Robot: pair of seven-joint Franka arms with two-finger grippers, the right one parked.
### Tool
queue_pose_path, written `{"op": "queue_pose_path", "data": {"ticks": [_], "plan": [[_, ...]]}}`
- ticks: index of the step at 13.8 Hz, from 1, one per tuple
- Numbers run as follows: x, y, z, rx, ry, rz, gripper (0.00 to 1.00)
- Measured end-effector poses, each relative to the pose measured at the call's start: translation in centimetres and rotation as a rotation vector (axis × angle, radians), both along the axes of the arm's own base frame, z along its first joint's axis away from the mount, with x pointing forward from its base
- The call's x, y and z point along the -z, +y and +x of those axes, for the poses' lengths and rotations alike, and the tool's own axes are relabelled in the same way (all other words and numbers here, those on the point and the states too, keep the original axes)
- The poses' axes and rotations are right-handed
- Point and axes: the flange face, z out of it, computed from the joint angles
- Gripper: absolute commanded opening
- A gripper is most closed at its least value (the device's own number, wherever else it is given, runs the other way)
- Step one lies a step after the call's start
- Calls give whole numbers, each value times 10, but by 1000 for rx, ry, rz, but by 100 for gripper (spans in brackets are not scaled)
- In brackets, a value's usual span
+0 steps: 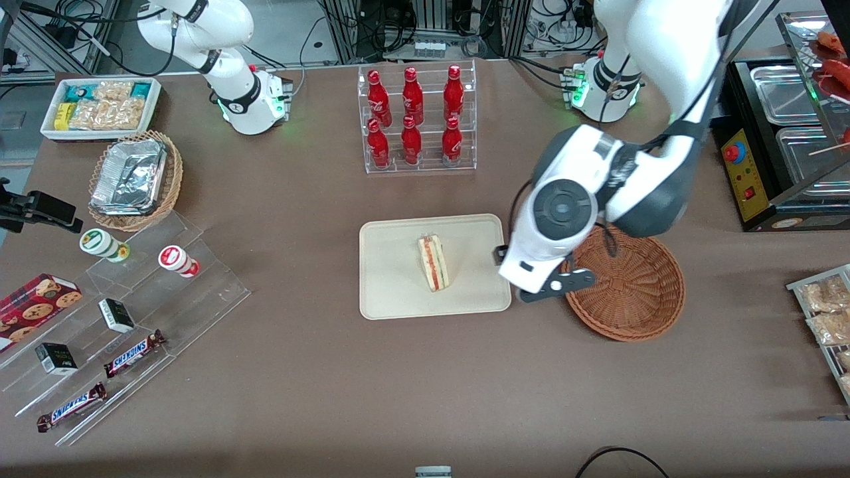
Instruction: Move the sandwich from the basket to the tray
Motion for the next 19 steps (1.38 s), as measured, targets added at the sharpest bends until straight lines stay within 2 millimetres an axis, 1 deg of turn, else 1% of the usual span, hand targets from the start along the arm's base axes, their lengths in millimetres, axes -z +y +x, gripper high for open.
{"op": "queue_pose_path", "data": {"ticks": [2,4,6,8,11,14,15,19], "plan": [[-12,43,3,43,15,-26,100],[-23,82,0,82,28,-49,100],[-38,120,-5,128,31,-74,100],[-55,152,-16,179,34,-99,100],[-80,193,-37,237,72,-108,100],[-107,230,-51,280,87,-136,100],[-115,239,-56,287,89,-139,100],[-140,266,-68,283,69,-141,100]]}}
